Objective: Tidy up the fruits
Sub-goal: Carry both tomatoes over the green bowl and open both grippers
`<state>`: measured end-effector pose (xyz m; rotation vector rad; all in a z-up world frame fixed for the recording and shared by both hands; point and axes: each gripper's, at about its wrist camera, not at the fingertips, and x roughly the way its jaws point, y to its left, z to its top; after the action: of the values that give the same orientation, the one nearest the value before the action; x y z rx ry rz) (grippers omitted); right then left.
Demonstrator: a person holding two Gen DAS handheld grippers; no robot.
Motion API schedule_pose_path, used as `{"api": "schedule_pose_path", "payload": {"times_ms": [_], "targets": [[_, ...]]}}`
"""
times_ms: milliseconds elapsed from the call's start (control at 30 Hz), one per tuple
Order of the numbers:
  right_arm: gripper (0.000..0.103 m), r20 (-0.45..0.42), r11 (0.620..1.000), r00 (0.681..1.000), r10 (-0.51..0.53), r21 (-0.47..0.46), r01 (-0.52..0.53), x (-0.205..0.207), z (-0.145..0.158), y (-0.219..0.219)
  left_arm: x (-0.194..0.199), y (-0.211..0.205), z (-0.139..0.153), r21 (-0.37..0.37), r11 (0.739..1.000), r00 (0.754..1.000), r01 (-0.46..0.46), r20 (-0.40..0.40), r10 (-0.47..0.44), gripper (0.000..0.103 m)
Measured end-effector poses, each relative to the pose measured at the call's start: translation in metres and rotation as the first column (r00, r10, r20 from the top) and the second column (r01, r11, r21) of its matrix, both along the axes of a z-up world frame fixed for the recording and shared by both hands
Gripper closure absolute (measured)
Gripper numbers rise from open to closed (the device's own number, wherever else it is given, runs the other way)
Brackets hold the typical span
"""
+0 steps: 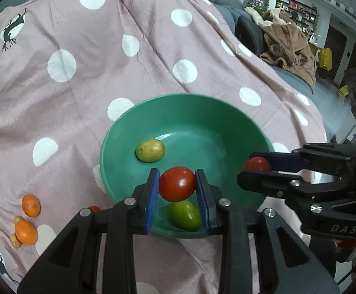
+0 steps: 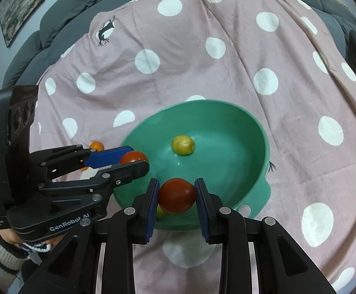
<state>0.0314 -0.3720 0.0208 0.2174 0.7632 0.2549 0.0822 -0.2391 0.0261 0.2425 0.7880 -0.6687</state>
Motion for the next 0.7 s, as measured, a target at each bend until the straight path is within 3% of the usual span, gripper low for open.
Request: {"api": "schedule_pose_path", "payload": {"times_ms": [67, 133, 167, 300, 467, 567, 700], "targets": [[0.072, -0.006, 1.000, 1.000, -0.008, 0.004, 0.008, 0.001, -0.001, -0.002, 0.001, 0.000, -0.002, 0.010, 1.000, 1.000, -0.005, -0.001, 0.005, 0.067], [0.068, -0.005, 1.000, 1.000, -0.014, 0.020, 0.014, 0.000, -0.001, -0.005, 0.001, 0.003, 0.000, 0.001, 1.000, 1.000, -0.010, -0.003, 0.010, 0.038], [0.066, -0.004, 1.000, 1.000, -0.016, 0.026, 0.016, -0.001, -0.001, -0.006, 0.000, 0.005, 0.001, -0.008, 1.000, 1.000, -0.013, 0.000, 0.013, 0.034], [0.063, 0.003, 0.998, 0.999, -0.043, 0.047, 0.043, -0.004, 0.003, -0.014, -0.004, 0.018, 0.013, -0.038, 0.999, 0.999, -0.039, 0.021, 0.040, 0.035], [0.063, 0.034, 0.986, 0.995, -0.096, 0.138, 0.090, -0.012, 0.014, -0.035, -0.018, 0.067, 0.030, -0.099, 0.986, 0.990, -0.131, 0.047, 0.137, 0.025], [0.063, 0.046, 0.982, 0.993, -0.113, 0.160, 0.104, -0.018, 0.020, -0.041, -0.030, 0.109, 0.030, -0.108, 0.969, 0.973, -0.220, 0.053, 0.227, 0.022], [0.062, 0.048, 0.982, 0.996, -0.071, 0.177, 0.062, -0.021, 0.022, -0.034, -0.048, 0.161, 0.016, -0.065, 0.935, 0.935, -0.350, 0.037, 0.353, 0.022]]}}
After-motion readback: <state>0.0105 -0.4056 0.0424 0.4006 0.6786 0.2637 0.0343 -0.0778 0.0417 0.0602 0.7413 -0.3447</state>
